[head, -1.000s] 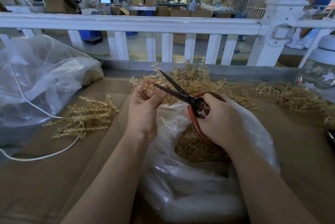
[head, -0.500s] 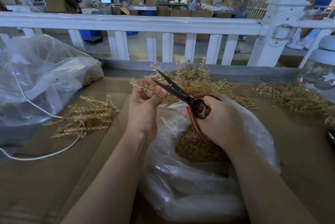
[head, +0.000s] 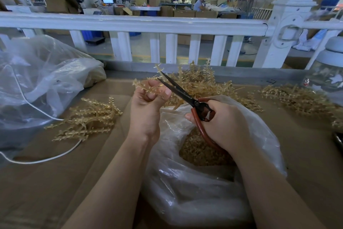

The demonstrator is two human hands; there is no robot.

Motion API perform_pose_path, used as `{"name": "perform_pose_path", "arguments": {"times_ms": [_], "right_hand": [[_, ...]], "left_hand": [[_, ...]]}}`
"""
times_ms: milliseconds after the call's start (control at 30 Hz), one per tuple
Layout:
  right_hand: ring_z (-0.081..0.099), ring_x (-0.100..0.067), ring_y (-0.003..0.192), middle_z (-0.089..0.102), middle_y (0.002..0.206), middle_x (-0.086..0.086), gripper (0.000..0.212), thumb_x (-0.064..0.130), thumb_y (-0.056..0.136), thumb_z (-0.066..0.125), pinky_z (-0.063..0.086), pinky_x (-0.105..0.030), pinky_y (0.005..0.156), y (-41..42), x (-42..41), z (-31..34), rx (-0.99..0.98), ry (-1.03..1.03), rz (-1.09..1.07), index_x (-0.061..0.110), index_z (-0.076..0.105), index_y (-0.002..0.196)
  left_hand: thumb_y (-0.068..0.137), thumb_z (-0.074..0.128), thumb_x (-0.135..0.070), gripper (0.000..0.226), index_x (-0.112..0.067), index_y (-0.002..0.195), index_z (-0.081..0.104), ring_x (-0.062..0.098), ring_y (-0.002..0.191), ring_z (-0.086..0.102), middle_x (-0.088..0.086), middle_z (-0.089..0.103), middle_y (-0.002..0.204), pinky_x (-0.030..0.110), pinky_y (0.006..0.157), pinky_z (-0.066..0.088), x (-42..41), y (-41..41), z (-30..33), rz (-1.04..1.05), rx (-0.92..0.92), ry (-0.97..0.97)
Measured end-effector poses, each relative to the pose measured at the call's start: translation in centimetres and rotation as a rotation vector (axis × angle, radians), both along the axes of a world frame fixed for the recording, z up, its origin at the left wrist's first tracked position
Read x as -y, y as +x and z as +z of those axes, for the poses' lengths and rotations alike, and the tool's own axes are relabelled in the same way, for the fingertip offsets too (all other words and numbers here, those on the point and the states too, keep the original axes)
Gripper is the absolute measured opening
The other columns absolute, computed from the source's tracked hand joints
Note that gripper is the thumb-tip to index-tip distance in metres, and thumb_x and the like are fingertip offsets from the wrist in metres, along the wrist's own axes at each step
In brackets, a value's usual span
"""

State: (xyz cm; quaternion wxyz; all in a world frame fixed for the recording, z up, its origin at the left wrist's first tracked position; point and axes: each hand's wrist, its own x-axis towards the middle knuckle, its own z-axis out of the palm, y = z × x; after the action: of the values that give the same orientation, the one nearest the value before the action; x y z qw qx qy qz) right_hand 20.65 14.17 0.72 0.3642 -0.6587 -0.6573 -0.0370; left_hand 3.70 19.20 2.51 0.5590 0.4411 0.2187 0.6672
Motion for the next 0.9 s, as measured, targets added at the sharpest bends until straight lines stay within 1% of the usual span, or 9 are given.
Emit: {"name": "perform_pose_path", "arguments": {"times_ms": [133,267,333,533,567,700,800,867,900], "right_hand": [[0.056,0.001,0.063,0.065,0.075,0.019,0.06,0.081,0.076,0.048,0.042,-0.008,0.058,0.0,0.12,0.06,0.036,0.022,-0.028,0.028,0.072,0.089],[0.059,-0.004,0.061,0.065,0.07,0.015,0.06,0.082,0.077,0.048,0.054,-0.022,0.057,0.0,0.0,-0.05,0.074,0.054,-0.056,0.026,0.069,0.083],[0.06,-0.006,0.061,0.066,0.071,0.014,0.061,0.083,0.077,0.047,0.056,-0.026,0.057,-0.02,-0.07,-0.1,0.086,0.074,-0.062,0.026,0.068,0.083],[0.061,-0.007,0.061,0.066,0.072,0.014,0.069,0.086,0.077,0.042,0.056,-0.026,0.057,-0.09,-0.13,-0.13,0.079,0.125,-0.041,0.024,0.07,0.082],[0.061,-0.007,0.061,0.067,0.072,0.013,0.069,0.086,0.078,0.042,0.056,-0.024,0.057,-0.11,-0.14,-0.16,0.084,0.135,-0.032,0.023,0.07,0.081],[0.06,-0.007,0.058,0.067,0.07,0.012,0.07,0.084,0.078,0.042,0.053,-0.019,0.054,-0.29,-0.09,-0.11,0.094,0.147,-0.016,0.02,0.069,0.076],[0.059,-0.005,0.056,0.065,0.066,0.013,0.069,0.086,0.074,0.042,0.049,-0.016,0.052,-0.4,-0.05,-0.12,0.047,0.112,-0.001,0.022,0.067,0.072],[0.061,-0.005,0.059,0.064,0.065,0.015,0.066,0.088,0.069,0.045,0.047,-0.015,0.051,-0.46,-0.08,-0.23,-0.074,0.076,0.039,0.026,0.066,0.073],[0.063,-0.004,0.064,0.065,0.064,0.015,0.065,0.089,0.066,0.047,0.05,-0.017,0.053,-0.51,-0.13,-0.26,-0.156,0.061,0.057,0.027,0.067,0.073]], "left_hand": [[0.079,0.064,0.01,0.03,-0.013,0.093,0.054,0.003,0.066,0.06,-0.013,0.056,0.054,0.02,0.073,0.052,-0.1,-0.1,-0.12,0.021,-0.01,0.007],[0.081,0.063,0.014,0.031,-0.014,0.092,0.055,0.007,0.069,0.061,-0.011,0.057,0.059,0.021,0.072,0.053,-0.14,-0.08,-0.21,0.036,-0.015,-0.005],[0.081,0.063,0.014,0.03,-0.013,0.092,0.055,0.008,0.069,0.06,-0.009,0.056,0.059,0.021,0.072,0.053,-0.12,-0.08,-0.18,0.039,-0.013,-0.01],[0.081,0.064,0.012,0.028,-0.012,0.092,0.055,0.009,0.069,0.059,0.002,0.052,0.069,0.021,0.071,0.052,0.02,-0.11,-0.01,0.034,-0.018,-0.009],[0.08,0.065,0.011,0.028,-0.012,0.092,0.055,0.008,0.068,0.059,0.001,0.052,0.069,0.021,0.071,0.052,0.03,-0.12,0.0,0.029,-0.015,-0.006],[0.072,0.069,0.0,0.027,-0.014,0.092,0.056,0.006,0.066,0.061,-0.01,0.055,0.057,0.018,0.069,0.051,0.14,-0.09,0.06,0.012,0.006,-0.021],[0.08,0.066,0.006,0.026,-0.015,0.091,0.057,0.009,0.07,0.062,-0.002,0.051,0.066,0.019,0.071,0.052,0.1,-0.09,0.05,0.007,0.015,-0.044],[0.083,0.064,0.007,0.024,-0.015,0.091,0.056,0.008,0.07,0.065,-0.004,0.053,0.062,0.02,0.072,0.053,0.15,-0.06,0.11,-0.011,0.009,-0.041],[0.084,0.063,0.007,0.024,-0.015,0.091,0.056,0.009,0.071,0.066,-0.005,0.055,0.061,0.023,0.074,0.053,0.21,-0.06,0.16,-0.021,0.011,-0.042]]}}
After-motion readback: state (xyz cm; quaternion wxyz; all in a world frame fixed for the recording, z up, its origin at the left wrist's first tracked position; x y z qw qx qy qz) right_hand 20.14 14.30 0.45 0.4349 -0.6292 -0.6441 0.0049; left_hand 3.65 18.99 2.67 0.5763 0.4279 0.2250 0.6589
